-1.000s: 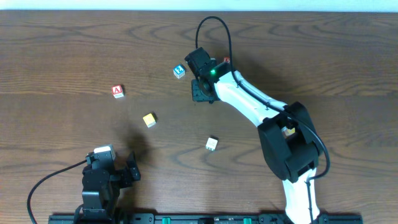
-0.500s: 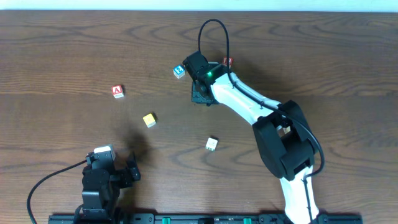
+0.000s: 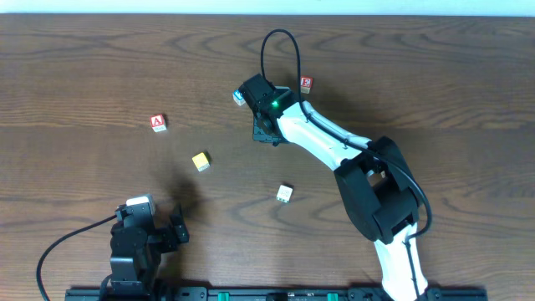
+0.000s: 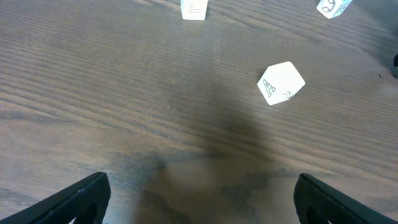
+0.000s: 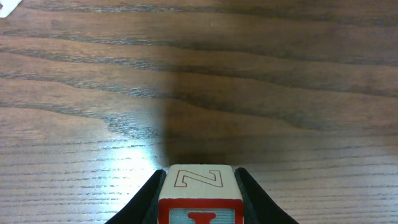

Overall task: Spell out Ai2
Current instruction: 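Carry red I block left and place it near center, then move right gripper to the blue 2 block and grasp it, then lift blue 2 block and carry it right of the I block, then lower blue 2 block beside the I block and release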

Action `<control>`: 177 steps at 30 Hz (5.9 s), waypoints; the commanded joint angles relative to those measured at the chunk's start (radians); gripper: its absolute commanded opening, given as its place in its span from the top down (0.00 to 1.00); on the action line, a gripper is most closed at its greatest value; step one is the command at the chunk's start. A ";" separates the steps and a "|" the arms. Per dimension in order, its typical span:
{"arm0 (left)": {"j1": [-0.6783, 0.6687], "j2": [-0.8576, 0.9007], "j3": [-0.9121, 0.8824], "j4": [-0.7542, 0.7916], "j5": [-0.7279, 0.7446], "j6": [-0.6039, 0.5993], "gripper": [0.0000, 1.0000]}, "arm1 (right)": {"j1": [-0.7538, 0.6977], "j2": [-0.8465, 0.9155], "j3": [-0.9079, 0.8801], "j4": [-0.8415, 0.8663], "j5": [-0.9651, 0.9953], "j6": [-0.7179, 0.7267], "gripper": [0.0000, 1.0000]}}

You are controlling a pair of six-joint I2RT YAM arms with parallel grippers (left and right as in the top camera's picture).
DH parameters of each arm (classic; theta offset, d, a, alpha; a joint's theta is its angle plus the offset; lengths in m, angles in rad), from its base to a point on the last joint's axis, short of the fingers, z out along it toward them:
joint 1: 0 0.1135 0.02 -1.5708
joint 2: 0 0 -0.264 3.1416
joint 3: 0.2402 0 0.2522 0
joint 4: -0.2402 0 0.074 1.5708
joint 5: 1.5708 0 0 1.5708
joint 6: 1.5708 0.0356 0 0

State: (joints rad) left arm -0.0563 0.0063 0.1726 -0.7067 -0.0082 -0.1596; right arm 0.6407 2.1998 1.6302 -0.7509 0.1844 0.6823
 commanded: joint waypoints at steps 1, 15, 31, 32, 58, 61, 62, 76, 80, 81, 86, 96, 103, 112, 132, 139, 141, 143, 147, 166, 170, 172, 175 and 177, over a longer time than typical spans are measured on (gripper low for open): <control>-0.005 -0.002 -0.012 -0.024 -0.018 0.002 0.05 | 0.005 0.012 0.005 0.002 0.029 0.021 0.75; -0.005 -0.002 -0.012 -0.024 -0.018 0.002 0.05 | 0.005 0.013 0.004 0.003 0.029 0.020 0.60; -0.005 -0.002 -0.012 -0.024 -0.018 0.002 0.05 | -0.004 0.013 0.204 -0.122 0.051 -0.170 0.25; -0.005 -0.002 -0.012 -0.024 -0.018 0.002 0.05 | -0.004 0.013 0.236 -0.132 0.051 -0.199 0.24; -0.005 -0.002 -0.012 -0.024 -0.018 0.002 0.05 | -0.032 0.204 0.403 0.019 -0.167 -0.822 0.08; -0.005 -0.002 -0.012 -0.024 -0.018 0.002 0.05 | -0.032 0.218 0.402 0.026 -0.178 -0.822 0.09; -0.005 -0.002 -0.012 -0.024 -0.018 0.002 0.05 | -0.032 0.222 0.403 0.034 -0.185 -0.822 0.10; -0.005 -0.002 -0.012 -0.024 -0.018 0.002 0.05 | -0.030 0.249 0.402 0.134 -0.219 -0.810 0.21; -0.005 -0.002 -0.012 -0.024 -0.018 0.002 0.05 | -0.031 0.262 0.402 0.143 -0.219 -0.806 0.24; -0.005 -0.002 -0.012 -0.024 -0.018 0.002 0.05 | -0.031 0.268 0.402 0.144 -0.219 -0.806 0.24; -0.005 -0.002 -0.012 -0.024 -0.018 0.002 0.05 | -0.031 0.290 0.402 0.146 -0.219 -0.797 0.23; -0.005 -0.002 -0.012 -0.024 -0.018 0.002 0.04 | -0.031 0.290 0.402 0.183 -0.218 -0.777 0.44; -0.005 -0.002 -0.012 -0.024 -0.018 0.002 0.05 | -0.031 0.290 0.402 0.187 -0.218 -0.772 0.59; -0.005 -0.002 -0.012 -0.024 -0.018 0.002 0.05 | -0.031 0.290 0.402 0.186 -0.218 -0.772 0.71; -0.005 -0.002 -0.012 -0.024 -0.018 0.002 0.05 | -0.032 -0.034 0.410 -0.003 -0.218 -0.712 0.99; -0.005 -0.002 -0.012 -0.024 -0.018 0.002 0.05 | -0.072 -0.244 0.409 -0.272 -0.203 -0.600 0.99; -0.005 -0.002 -0.012 -0.024 -0.018 0.002 0.05 | -0.098 -0.266 0.402 -0.367 -0.180 -0.540 0.99; -0.005 -0.002 -0.012 -0.024 -0.018 0.002 0.05 | -0.124 -0.277 0.371 -0.423 -0.181 -0.501 0.99; -0.005 -0.002 -0.012 -0.024 -0.018 0.002 0.05 | -0.152 -0.312 0.182 -0.362 -0.185 -0.414 0.99; -0.005 -0.002 -0.012 -0.024 -0.018 0.002 0.05 | -0.108 -0.266 -0.237 -0.032 -0.079 0.088 0.99; -0.005 -0.002 -0.012 -0.024 -0.018 0.002 0.05 | -0.095 -0.233 -0.237 0.013 -0.079 0.092 0.99; -0.005 -0.002 -0.012 -0.024 -0.018 0.002 0.05 | -0.092 -0.217 -0.237 0.023 -0.079 0.107 0.99; -0.005 -0.002 -0.012 -0.024 -0.018 0.002 0.05 | -0.091 -0.201 -0.237 0.035 -0.078 0.107 0.99; -0.005 -0.002 -0.012 -0.024 -0.018 0.002 0.05 | -0.091 -0.195 -0.237 0.048 -0.066 0.107 0.99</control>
State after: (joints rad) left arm -0.0563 0.0063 0.1726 -0.7067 -0.0082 -0.1596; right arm 0.5419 1.9953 1.3991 -0.7097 0.0875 0.7597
